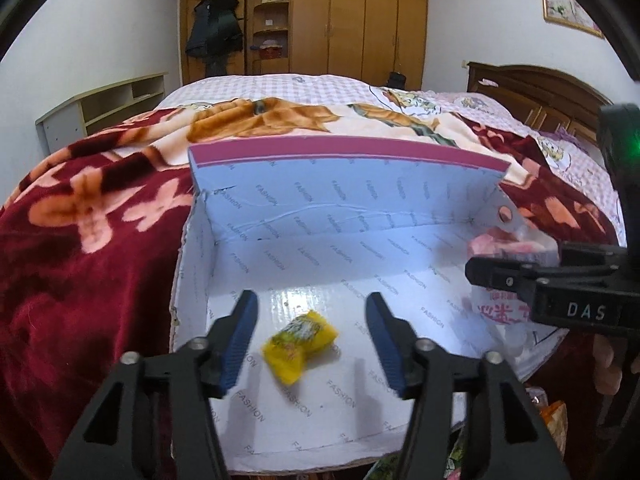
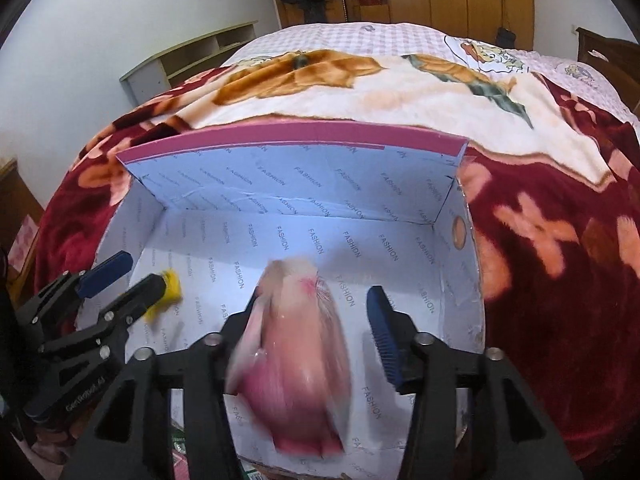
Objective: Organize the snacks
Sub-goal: 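Lower the drink pouch into the pink box and open the right tool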
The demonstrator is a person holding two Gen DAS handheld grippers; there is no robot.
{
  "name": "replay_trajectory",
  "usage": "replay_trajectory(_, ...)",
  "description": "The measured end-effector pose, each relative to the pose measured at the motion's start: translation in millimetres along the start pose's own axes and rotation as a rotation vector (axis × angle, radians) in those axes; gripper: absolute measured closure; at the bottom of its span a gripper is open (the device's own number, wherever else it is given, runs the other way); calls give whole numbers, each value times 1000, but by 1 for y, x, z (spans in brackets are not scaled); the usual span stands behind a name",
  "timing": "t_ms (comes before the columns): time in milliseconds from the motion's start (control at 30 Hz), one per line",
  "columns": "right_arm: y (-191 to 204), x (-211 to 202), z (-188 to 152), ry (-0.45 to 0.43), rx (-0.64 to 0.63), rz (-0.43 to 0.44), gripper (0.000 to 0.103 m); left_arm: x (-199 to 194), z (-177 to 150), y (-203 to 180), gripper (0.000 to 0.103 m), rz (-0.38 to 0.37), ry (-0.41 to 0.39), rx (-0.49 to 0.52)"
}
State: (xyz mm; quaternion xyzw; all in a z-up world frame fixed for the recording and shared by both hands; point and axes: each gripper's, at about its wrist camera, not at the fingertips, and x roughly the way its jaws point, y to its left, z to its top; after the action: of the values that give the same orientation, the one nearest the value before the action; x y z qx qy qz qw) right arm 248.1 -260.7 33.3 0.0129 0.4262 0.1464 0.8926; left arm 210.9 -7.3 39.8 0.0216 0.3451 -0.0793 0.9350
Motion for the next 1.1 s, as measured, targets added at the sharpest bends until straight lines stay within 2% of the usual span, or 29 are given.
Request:
replay_trajectory(100,4,-7,0,-20,-21,0,42,-1,2,-2,36,-1,15,4)
replay_trajectory(400,16,-25,-4,-54,-60,-25,41,-19,7,-4,24,16,-37,19)
replay_trajectory(567,14,-37,-7,-70,-35,-9,40,-33,12,-7,24,19,-62,39)
replay_trajectory(700,15,-48,-9,-93,-35,-4,31,-47,17,-8,24,9,-91,33)
replay_trajectory(1100,24,-91,-24,-178,-69,10,31,-94,25,2,24,22,-156,28)
